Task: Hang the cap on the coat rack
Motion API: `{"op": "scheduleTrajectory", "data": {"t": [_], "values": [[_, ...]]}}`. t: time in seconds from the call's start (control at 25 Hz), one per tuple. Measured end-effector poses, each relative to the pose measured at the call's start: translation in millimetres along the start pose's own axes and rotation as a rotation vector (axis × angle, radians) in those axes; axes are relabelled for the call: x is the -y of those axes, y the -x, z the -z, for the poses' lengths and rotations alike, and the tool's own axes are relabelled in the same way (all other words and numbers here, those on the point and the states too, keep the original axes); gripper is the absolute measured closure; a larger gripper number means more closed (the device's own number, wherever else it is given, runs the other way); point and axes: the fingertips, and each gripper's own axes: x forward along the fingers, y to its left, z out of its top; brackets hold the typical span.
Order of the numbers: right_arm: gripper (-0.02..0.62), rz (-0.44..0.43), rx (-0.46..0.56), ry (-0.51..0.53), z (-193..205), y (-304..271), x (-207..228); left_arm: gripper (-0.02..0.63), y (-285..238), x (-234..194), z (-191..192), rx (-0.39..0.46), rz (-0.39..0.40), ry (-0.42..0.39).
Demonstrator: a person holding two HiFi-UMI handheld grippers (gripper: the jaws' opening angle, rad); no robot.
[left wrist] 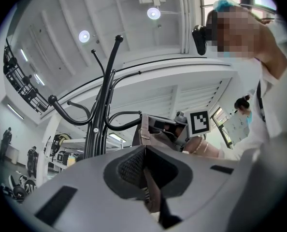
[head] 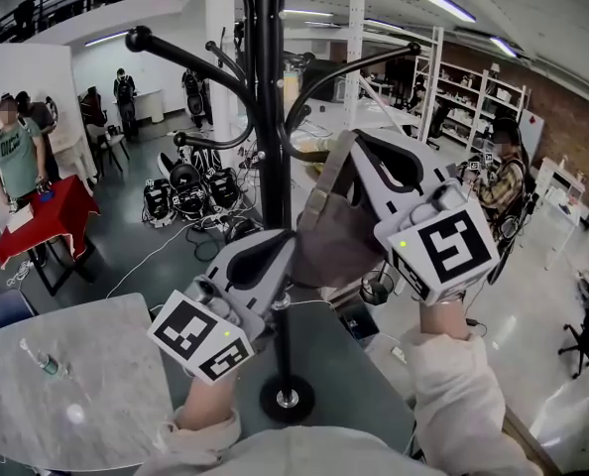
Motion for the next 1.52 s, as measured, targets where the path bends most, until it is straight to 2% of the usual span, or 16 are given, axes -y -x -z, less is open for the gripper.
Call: {"op": "scheduleTrajectory", "data": {"t": [0.44,0.92,1.24,1.52], "values": [[0.591,-0.092,0.023,0.013,-3.7,-11.6,-0.9,0.592,2.6,-10.6,5.3,-0.015,-0.027,0.010],[0.590,-0.108,0.014,-0.063,17.9,-23.9,0.0,0.592,8.1,-20.4,8.3,-0.011,-0.050,0.018],[0.589,-0.148,0.012,-0.135,36.8,-36.1,-19.4,0.592,8.9,-23.6,9.6,-0.017,-0.061,0.023],[0.589,-0.156,0.016,-0.154,44.5,-43.7,-28.0,0.592,10.7,-20.7,11.6,-0.023,-0.067,0.008]]}}
